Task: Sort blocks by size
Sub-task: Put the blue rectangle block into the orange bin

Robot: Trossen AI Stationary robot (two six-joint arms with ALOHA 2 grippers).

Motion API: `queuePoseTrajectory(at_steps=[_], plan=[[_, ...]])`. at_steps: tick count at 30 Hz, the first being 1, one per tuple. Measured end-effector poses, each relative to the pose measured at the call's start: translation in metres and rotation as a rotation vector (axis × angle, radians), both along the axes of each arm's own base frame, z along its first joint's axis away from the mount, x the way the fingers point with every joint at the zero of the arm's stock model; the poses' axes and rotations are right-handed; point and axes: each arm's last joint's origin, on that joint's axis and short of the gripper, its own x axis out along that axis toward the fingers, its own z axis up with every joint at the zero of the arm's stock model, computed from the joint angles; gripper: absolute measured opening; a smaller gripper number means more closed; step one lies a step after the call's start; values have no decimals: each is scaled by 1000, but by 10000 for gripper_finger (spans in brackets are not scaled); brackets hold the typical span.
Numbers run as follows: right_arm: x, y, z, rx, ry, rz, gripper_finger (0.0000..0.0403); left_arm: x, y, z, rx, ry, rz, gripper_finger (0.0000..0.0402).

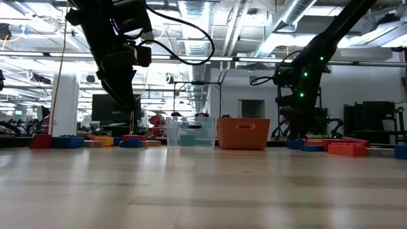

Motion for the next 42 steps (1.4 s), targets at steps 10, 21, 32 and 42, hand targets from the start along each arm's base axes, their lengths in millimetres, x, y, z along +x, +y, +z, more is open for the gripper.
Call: queuePoseTrajectory(at_steps=[10,21,32,42], plan=[[6,-7,-24,28,45,-2,270,0,0,0,0,0,0,222],[5,-2,-13,9,52,59,152,-1,0,0,-1,8,0,222],[26,41,59,-214,-185,207,152,-1,0,0,-2,6,3,222],[82,84,75,-374,-422,440,210,0,0,0,-2,-6,6,222]])
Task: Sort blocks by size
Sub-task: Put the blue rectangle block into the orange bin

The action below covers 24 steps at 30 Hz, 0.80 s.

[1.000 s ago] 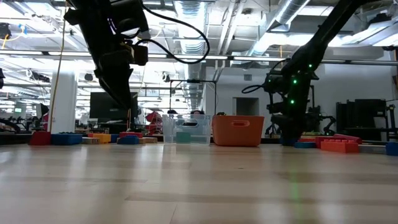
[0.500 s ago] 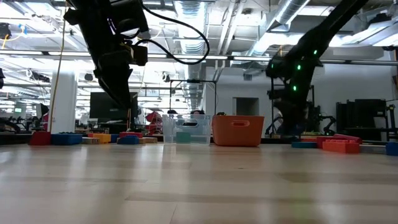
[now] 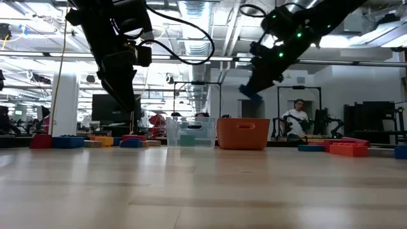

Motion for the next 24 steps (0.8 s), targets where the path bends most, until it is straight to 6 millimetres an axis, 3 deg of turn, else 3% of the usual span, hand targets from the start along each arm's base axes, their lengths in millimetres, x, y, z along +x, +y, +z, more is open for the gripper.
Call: queuePoseTrajectory(at_steps=[6,13,16,19,24], plan=[[6,-1,-18,26,106,24,227,-1,-1,-1,-5,18,-2,222],[-23,11,15,24,114,22,229,-3,-2,-2,-9,33,3,222],[-40,17,19,49,168,16,230,-3,-2,-2,-12,31,9,222],[-54,16,8,78,252,4,230,-2,-2,-1,-12,22,11,222],[-64,4,-29,141,408,-11,230,1,-1,0,-7,-15,11,222]])
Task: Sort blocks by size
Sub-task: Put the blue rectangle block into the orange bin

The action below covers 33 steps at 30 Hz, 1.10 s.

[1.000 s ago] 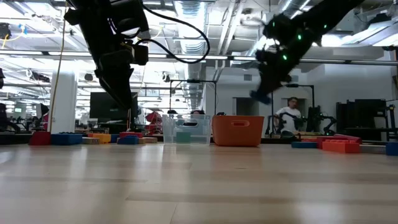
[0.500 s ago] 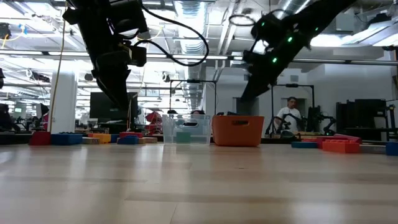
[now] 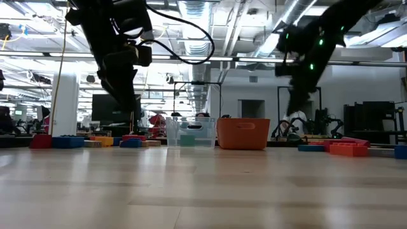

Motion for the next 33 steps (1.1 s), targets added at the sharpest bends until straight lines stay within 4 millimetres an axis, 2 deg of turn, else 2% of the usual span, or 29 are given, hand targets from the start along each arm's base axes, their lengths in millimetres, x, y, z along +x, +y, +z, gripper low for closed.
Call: queuePoseTrajectory(at_steps=[7,13,19,26,33], plan=[[4,-19,-38,78,197,57,230,1,0,0,15,-1,-26,222],[8,-28,-54,168,329,80,230,1,1,1,25,0,-37,222],[15,-24,-52,199,377,107,230,0,1,0,21,3,-33,222],[26,-19,-35,213,397,128,218,0,1,0,12,11,-28,222],[29,6,-38,231,534,368,213,-2,1,-1,4,27,-21,222]])
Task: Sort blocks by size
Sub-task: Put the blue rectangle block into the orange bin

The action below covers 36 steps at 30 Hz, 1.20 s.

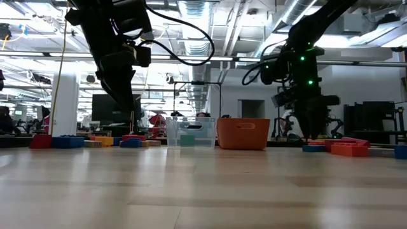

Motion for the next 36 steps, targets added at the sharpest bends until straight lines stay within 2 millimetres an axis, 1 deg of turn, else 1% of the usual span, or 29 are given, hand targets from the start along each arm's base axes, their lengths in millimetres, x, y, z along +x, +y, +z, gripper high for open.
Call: queuePoseTrajectory(at_steps=[3,7,14,20,25,28,31,34,36], plan=[[3,5,0,-23,26,94,213,0,0,0,0,0,0,222],[4,7,0,-51,52,183,213,0,-1,0,-3,-1,1,222],[4,5,0,-52,56,238,213,0,-3,0,-5,-1,-8,222],[-5,7,-16,-45,80,326,213,0,-3,0,-5,-1,-8,222],[-9,7,-26,-91,101,342,208,0,-3,0,-5,0,-9,222],[-11,5,-31,-101,90,356,199,0,-3,0,-5,-1,-9,222],[-12,3,-32,-106,84,352,184,0,-3,0,-5,0,-8,222],[-12,3,-33,-105,85,353,157,0,-3,0,-4,0,-10,222],[-12,3,-33,-106,84,353,132,0,-3,0,-4,0,-10,222]])
